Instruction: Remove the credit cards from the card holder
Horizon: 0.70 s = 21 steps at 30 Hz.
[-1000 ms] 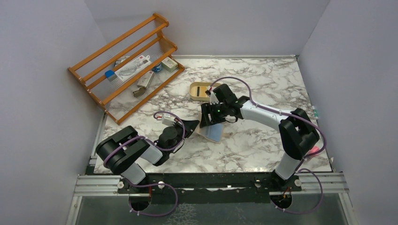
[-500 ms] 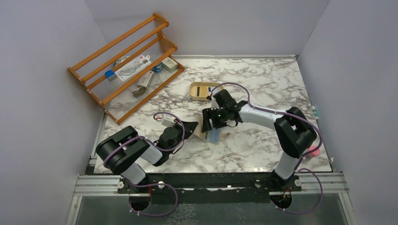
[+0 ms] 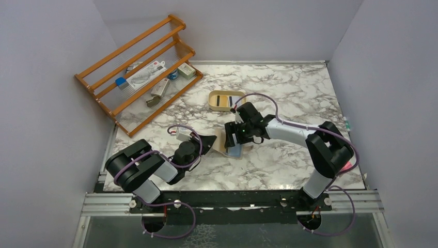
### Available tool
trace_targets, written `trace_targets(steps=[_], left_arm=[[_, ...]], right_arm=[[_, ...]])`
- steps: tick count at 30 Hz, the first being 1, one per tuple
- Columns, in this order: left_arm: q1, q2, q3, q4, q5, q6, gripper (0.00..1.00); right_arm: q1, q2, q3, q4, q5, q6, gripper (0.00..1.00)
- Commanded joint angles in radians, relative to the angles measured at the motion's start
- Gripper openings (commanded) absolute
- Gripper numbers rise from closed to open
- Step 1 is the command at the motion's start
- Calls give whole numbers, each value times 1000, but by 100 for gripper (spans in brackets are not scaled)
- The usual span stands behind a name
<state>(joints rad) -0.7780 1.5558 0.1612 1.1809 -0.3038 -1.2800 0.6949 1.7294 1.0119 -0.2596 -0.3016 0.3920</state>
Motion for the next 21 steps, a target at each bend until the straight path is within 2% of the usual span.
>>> trace_targets(steps=[1,3,6,10,14,16,21], left_arm=[[2,-4,-16,51,-21,-19,0],[2,10,-21,53,-23,-30,0],[1,56,-36,98,-24,-57,0],[3,202,-66,263,-14,-128,0],[3,451,-93,583,-3,-219,0],[2,524,-92,612,9,-273,0],[0,547,-104,610,3,-276,0]], right_arm=[[6,-93,-22,-119,258,2,78],[5,-151,-24,-129,339,11,82],[5,-224,-28,-107,359,28,82],[6,-257,-70,11,153,57,83],[6,-205,-128,152,-47,153,83],[5,-188,-172,209,-76,203,83],[5,-149,-232,316,-132,256,84]])
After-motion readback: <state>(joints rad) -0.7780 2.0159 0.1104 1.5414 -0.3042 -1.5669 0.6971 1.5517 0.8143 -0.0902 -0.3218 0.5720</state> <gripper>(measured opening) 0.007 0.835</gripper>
